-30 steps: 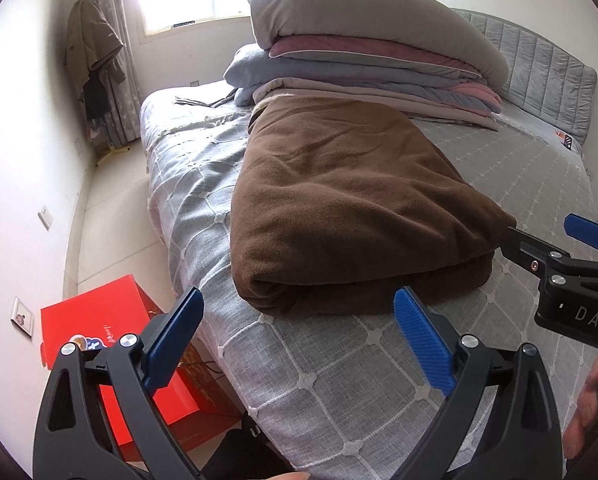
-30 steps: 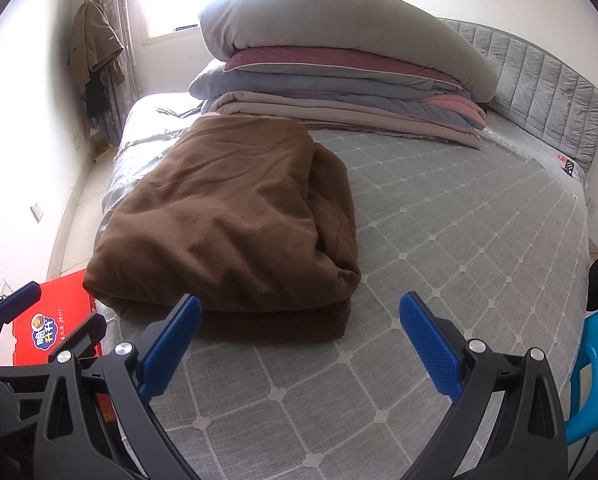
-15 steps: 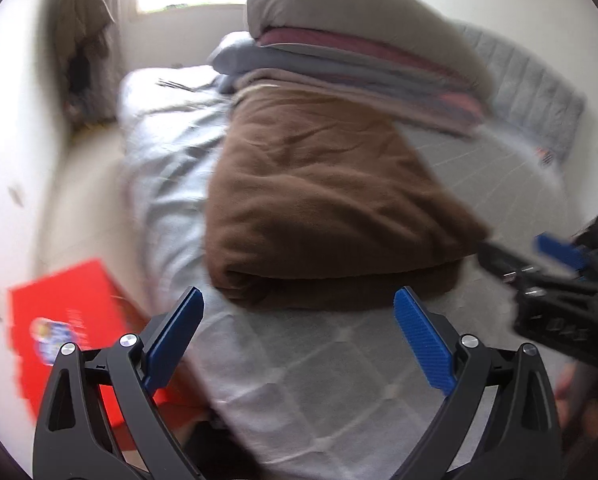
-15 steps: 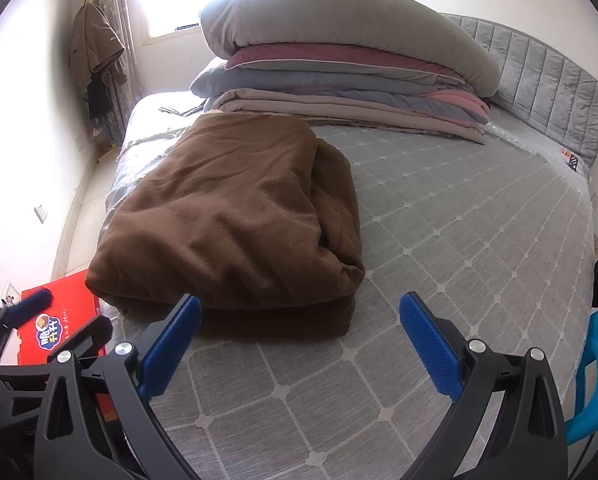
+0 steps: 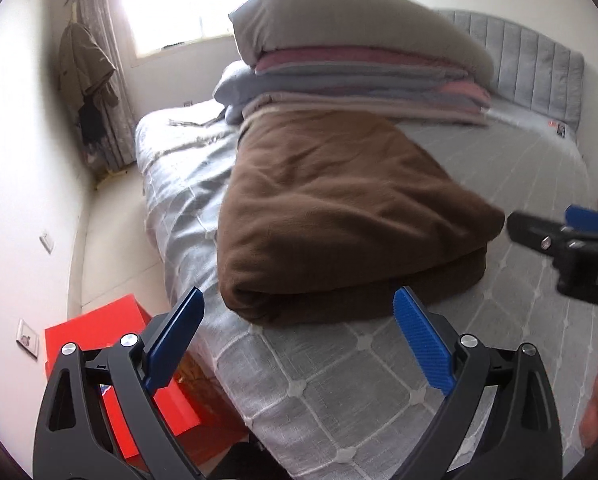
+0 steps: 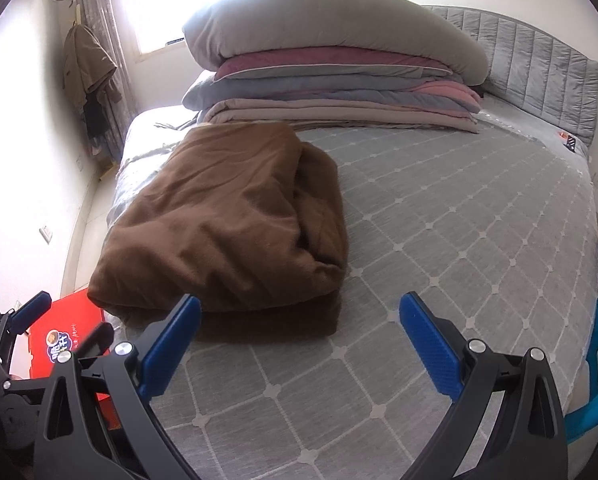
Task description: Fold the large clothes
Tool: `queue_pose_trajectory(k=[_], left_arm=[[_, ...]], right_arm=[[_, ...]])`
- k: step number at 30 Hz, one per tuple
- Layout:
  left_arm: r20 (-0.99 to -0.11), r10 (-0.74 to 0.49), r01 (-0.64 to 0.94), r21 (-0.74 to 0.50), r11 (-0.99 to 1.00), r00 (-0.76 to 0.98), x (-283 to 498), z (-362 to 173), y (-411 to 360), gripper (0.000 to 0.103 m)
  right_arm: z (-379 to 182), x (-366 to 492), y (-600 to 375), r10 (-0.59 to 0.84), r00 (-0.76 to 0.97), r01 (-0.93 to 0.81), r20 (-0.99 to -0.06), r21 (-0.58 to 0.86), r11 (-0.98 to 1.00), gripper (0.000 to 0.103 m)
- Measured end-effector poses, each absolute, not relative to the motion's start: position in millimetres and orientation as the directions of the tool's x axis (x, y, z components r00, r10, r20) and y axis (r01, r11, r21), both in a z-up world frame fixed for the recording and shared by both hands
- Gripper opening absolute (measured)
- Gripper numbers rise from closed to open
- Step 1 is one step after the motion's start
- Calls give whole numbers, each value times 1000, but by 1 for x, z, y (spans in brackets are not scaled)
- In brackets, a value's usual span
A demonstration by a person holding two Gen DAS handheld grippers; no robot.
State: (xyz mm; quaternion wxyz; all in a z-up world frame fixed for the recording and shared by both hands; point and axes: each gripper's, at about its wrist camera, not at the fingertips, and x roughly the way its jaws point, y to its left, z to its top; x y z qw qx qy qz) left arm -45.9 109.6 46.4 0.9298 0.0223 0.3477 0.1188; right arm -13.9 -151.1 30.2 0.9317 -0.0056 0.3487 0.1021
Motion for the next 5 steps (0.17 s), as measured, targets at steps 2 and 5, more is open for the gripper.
queue_pose_trajectory(k=[2, 5], left_arm=[[-660, 227, -199, 119, 973, 716, -43, 44, 110, 92], [-665, 223, -197, 115, 974, 713, -44, 43, 110, 92]], right_arm=[[30, -15, -154, 182, 738, -190, -650, 58, 980, 96], [27, -14, -159, 179, 736, -182, -653, 63, 981, 96]])
